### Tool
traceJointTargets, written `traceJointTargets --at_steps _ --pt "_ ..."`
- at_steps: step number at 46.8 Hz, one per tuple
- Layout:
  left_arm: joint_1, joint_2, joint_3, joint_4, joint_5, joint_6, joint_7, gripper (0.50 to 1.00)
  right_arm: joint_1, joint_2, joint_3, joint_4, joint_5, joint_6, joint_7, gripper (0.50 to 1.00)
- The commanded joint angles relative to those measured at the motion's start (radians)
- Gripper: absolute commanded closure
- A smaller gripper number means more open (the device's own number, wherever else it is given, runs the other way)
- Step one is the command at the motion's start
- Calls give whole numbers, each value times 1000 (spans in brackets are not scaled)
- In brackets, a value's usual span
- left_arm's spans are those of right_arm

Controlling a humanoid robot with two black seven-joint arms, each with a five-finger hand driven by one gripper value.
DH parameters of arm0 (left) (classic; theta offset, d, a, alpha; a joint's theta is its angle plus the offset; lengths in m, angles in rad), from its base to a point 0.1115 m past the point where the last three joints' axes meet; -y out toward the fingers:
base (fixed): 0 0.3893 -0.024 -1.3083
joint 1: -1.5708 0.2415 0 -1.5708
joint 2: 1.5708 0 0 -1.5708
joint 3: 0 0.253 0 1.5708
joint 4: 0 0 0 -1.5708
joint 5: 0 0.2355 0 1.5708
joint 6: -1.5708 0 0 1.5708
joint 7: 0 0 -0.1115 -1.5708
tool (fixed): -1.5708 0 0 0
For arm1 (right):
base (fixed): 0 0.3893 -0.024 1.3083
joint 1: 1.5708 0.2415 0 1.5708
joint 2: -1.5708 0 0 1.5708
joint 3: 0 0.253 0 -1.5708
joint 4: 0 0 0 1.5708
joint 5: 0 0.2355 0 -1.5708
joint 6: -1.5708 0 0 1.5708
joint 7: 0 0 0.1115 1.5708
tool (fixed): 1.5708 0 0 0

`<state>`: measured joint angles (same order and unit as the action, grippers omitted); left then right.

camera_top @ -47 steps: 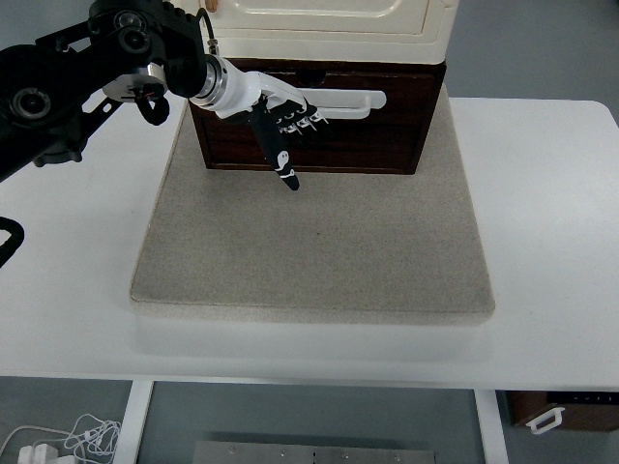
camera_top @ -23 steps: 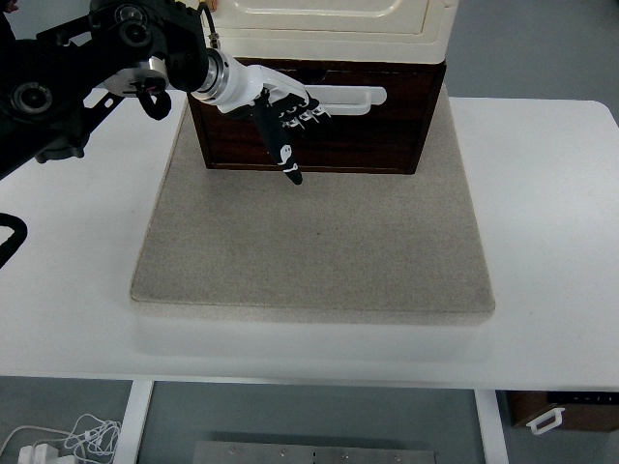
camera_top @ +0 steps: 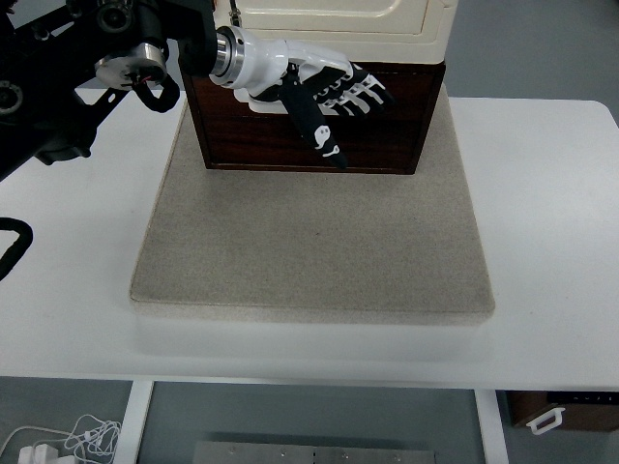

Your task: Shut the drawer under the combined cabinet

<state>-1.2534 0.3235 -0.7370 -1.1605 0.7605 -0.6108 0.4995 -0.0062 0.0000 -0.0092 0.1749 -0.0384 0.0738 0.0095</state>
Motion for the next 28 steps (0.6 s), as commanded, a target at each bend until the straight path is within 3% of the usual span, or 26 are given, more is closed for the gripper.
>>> traceJointTargets --at_steps 1,28 --pt "0 -12 -53 2 -10 0 -50 500 0 0 0 0 0 0 0 548" --pt "2 -14 -400 28 -105 0 -364 500 0 0 0 0 0 0 0 548"
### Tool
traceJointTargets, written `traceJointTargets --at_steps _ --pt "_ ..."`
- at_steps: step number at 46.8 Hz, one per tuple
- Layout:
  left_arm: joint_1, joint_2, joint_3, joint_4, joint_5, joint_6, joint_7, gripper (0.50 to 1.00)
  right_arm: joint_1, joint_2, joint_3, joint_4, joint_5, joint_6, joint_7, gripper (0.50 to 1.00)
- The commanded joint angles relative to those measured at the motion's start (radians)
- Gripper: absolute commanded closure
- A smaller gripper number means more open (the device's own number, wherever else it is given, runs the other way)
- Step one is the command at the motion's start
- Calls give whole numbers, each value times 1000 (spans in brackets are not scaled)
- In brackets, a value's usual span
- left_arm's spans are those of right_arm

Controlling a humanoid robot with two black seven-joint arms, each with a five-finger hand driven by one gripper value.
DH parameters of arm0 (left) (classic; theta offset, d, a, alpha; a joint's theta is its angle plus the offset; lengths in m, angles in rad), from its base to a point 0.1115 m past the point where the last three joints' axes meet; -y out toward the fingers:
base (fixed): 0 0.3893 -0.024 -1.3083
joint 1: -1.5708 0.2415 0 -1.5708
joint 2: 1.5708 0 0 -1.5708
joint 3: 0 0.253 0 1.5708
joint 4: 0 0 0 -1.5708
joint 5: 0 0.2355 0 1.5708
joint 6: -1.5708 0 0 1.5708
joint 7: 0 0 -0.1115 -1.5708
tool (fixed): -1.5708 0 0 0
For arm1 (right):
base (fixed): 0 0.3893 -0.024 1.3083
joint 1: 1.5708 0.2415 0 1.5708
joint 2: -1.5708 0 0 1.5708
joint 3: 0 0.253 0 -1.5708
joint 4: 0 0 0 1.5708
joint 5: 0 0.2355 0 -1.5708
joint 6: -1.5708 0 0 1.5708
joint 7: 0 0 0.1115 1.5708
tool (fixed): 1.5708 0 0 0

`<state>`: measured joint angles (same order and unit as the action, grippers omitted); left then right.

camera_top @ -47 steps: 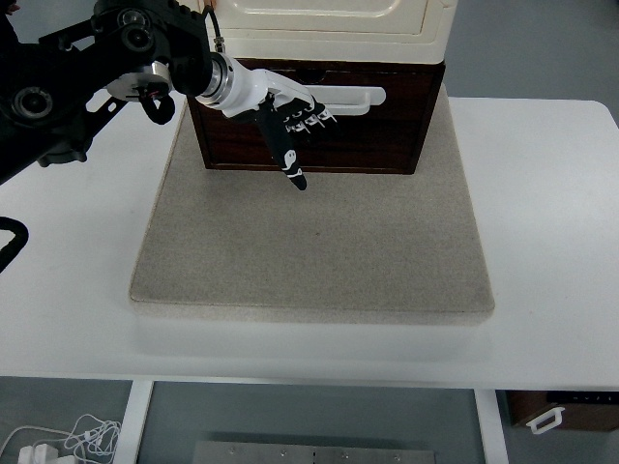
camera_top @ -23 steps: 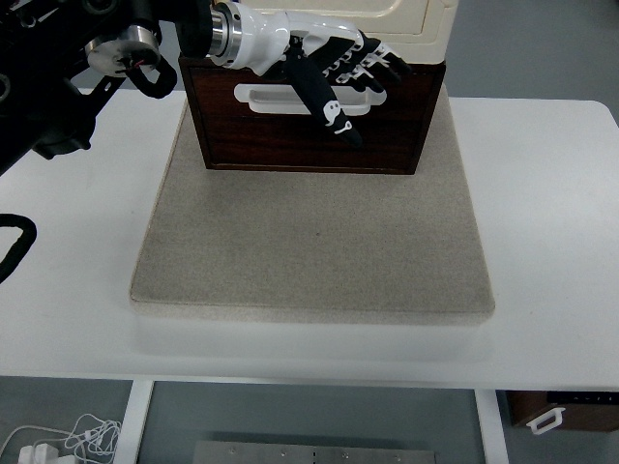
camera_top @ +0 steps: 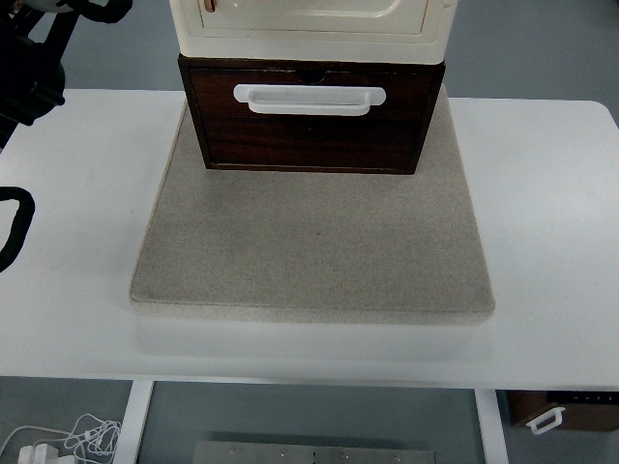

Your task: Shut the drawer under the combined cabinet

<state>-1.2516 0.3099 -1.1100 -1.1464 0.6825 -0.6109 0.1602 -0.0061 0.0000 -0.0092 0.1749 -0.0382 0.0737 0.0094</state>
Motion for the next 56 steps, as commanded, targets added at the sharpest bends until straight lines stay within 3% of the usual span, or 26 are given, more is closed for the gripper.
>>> traceJointTargets --at_steps 1,12,22,33,48,56 --pt "0 -2 -31 17 -38 0 -33 500 0 0 0 0 0 0 0 548" --pt "-12 0 -82 65 -176 0 -120 500 0 0 0 0 0 0 0 548" --pt "-32 2 -171 137 -270 144 -157 500 0 0 0 0 0 0 0 548" --pt "-88 18 -229 310 -360 293 -169 500 0 0 6 0 0 1 1 548" --pt "-91 77 -235 576 -525 318 -169 500 0 0 5 0 1 1 0 548" --pt "-100 77 -232 715 -525 402 -169 500 -2 0 2 2 -2 6 0 548"
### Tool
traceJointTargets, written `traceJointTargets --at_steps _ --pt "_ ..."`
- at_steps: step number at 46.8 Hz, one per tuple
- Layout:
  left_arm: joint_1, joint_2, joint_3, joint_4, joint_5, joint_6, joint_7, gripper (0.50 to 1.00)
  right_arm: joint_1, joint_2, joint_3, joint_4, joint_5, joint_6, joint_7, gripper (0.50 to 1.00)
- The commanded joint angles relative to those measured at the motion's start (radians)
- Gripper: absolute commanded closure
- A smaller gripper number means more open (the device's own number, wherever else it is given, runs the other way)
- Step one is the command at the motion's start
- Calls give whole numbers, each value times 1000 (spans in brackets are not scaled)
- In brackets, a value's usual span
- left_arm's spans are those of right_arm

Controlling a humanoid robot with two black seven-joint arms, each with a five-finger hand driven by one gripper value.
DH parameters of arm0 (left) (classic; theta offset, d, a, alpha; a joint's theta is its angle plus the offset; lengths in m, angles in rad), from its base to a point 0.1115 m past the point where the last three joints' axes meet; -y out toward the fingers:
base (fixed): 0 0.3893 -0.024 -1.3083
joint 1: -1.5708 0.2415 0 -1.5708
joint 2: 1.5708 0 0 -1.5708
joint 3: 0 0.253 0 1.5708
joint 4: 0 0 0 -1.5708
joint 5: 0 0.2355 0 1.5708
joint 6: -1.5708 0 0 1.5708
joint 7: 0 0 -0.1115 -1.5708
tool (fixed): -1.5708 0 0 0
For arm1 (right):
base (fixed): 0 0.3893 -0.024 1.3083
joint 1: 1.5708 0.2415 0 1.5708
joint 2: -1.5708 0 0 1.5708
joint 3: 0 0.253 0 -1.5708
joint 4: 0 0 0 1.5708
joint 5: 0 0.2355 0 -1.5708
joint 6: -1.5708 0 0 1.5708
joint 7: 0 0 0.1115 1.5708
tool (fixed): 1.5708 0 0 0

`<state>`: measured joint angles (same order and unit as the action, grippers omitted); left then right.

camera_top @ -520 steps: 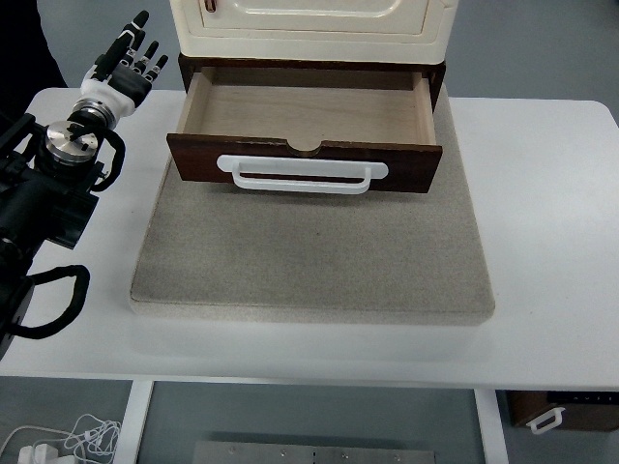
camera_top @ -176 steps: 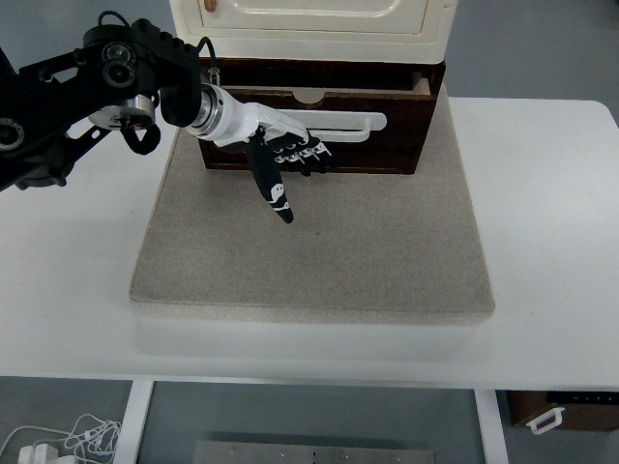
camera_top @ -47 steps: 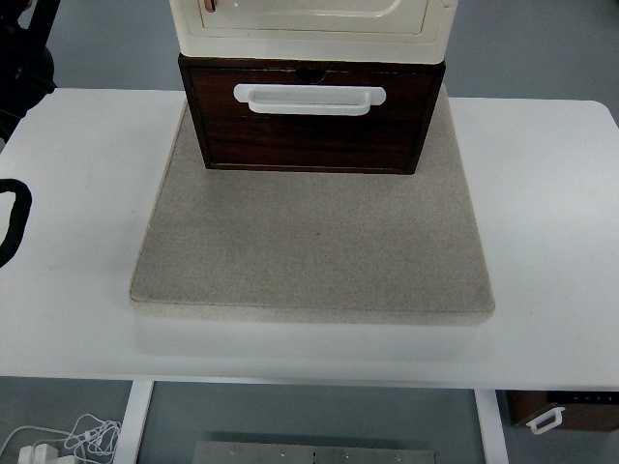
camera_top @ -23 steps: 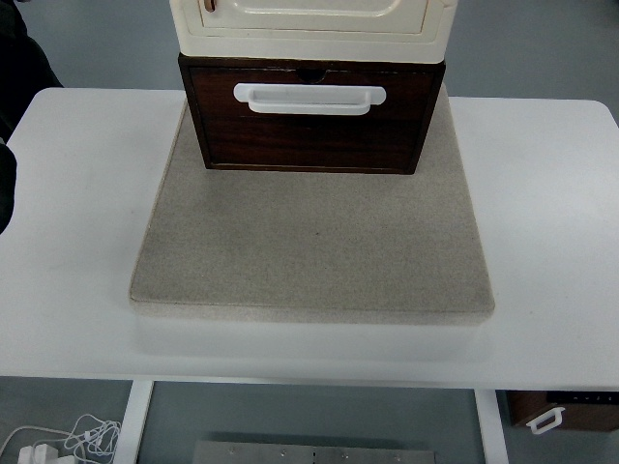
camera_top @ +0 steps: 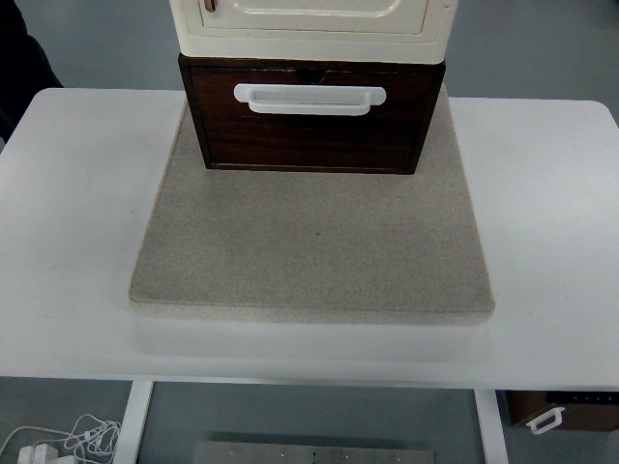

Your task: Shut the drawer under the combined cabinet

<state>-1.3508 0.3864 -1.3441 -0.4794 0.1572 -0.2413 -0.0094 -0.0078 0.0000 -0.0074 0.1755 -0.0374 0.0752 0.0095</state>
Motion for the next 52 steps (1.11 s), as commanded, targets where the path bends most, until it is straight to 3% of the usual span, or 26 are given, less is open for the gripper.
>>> traceJointTargets --at_steps 1,17,30,38,52 --pt "1 0 2 60 1 40 0 500 -1 0 0 1 -2 5 0 548" --pt "76 -43 26 205 -5 63 12 500 -8 0 -2 2 -4 9 1 548" --pt "182 -90 26 209 -8 73 28 500 -14 0 -2 4 -4 9 0 548" --pt "214 -123 26 248 -99 74 77 500 -17 0 -2 10 -4 9 1 548" --pt "263 -181 26 254 -125 51 78 500 -29 0 -2 13 -4 11 1 548"
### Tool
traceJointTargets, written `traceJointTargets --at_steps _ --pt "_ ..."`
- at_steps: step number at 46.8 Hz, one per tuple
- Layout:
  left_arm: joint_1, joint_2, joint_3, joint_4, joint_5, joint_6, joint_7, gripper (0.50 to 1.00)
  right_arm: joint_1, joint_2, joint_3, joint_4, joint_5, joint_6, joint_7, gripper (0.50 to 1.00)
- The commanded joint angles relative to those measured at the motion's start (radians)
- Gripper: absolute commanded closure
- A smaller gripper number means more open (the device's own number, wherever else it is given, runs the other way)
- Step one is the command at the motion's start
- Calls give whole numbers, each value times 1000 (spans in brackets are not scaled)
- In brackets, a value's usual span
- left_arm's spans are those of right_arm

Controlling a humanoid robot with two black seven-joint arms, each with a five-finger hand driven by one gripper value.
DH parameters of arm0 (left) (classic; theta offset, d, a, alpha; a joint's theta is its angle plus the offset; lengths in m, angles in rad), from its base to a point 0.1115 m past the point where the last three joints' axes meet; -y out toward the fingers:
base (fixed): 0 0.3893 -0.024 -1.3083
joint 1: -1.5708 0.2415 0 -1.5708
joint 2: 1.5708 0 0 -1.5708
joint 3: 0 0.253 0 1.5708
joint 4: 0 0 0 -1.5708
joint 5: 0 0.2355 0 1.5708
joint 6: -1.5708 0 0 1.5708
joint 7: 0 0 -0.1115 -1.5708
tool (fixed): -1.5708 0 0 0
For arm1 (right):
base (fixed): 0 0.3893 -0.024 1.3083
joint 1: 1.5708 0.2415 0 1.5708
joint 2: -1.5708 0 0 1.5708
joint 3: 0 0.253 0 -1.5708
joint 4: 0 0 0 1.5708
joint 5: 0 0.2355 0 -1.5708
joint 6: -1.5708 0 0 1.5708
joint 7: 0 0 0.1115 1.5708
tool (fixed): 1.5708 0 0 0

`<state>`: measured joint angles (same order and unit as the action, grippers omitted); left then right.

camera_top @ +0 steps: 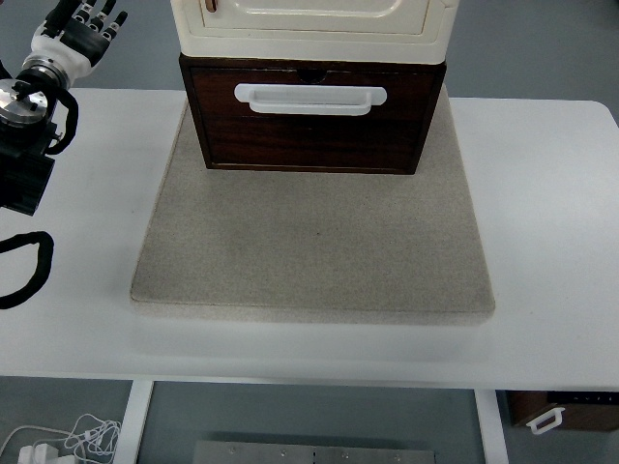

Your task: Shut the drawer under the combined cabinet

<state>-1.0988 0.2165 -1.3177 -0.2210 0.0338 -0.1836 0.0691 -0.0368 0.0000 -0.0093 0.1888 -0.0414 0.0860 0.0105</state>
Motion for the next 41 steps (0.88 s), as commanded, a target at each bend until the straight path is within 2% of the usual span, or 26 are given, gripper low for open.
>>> traceJointTargets --at_steps 1,7,15,41 --pt "14 -14 -1 -4 -2 -11 0 500 0 0 0 0 0 0 0 548" --pt "23 -34 -2 -3 -3 -53 0 500 0 0 0 0 0 1 0 548" --pt "25 -57 -2 -11 -55 -73 0 500 0 0 2 0 0 1 0 548" --pt "14 -92 0 -15 -69 -76 -25 500 1 0 3 0 0 1 -1 548"
